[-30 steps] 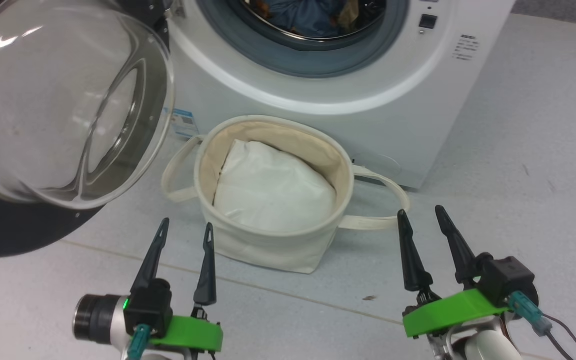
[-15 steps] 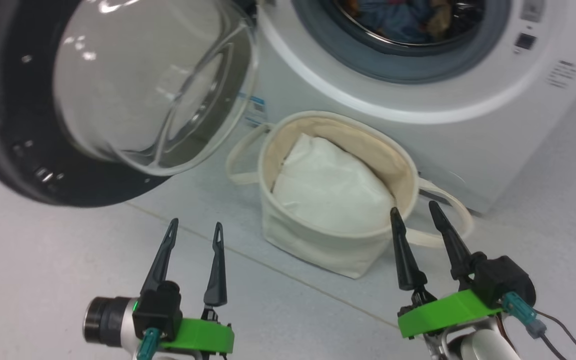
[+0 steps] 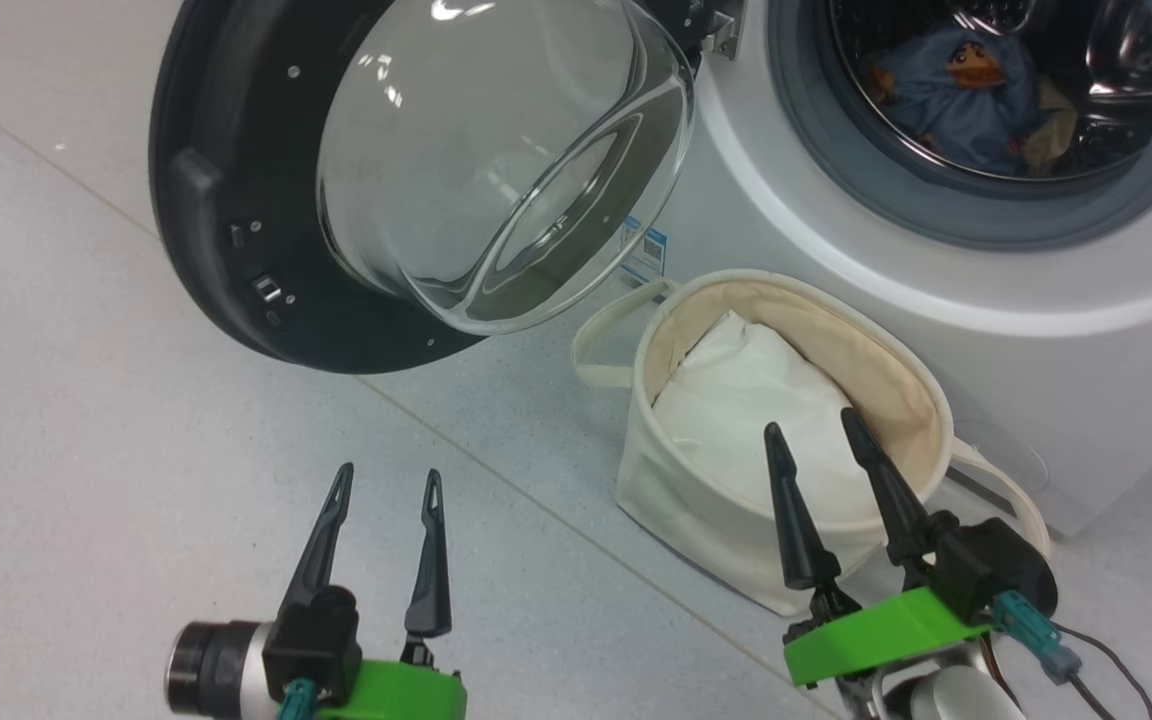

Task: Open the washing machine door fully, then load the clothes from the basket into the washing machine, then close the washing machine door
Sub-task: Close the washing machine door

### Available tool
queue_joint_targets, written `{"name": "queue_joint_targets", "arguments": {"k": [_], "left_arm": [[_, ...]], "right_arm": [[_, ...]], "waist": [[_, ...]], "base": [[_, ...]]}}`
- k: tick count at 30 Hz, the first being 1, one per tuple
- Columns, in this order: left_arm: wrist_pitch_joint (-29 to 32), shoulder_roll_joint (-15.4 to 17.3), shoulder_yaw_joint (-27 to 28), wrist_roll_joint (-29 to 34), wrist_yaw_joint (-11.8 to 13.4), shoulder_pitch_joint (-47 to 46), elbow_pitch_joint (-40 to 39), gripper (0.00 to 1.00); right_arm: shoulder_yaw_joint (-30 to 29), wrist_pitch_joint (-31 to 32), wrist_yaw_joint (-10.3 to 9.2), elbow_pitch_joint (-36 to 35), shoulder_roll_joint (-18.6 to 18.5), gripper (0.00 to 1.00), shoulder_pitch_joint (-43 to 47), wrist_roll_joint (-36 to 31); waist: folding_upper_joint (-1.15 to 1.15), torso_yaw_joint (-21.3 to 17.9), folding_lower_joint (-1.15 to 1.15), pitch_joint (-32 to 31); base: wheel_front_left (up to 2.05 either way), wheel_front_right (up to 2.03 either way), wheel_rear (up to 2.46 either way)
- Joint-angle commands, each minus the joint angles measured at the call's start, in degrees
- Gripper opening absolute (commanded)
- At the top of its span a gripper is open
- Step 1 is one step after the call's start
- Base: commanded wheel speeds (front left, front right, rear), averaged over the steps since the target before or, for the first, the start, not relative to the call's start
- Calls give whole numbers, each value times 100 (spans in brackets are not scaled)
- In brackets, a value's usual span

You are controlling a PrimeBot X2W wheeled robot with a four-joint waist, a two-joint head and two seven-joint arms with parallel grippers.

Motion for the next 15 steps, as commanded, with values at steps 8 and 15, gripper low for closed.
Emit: {"name": "queue_joint_targets", "arguments": {"k": [8,15], "left_arm": [[-27,-11,279,63,-12,11,-361,100],[-27,-11,320,44,81,55,-465,100]], "right_arm": [[309,-27,1,-157,37,100,-55,113],[396,-27,1,-131,38,100,-133,138]], "waist": [[0,58,0,-22],[0,104,0,60]], "base": [[0,0,0],[0,0,0]]}}
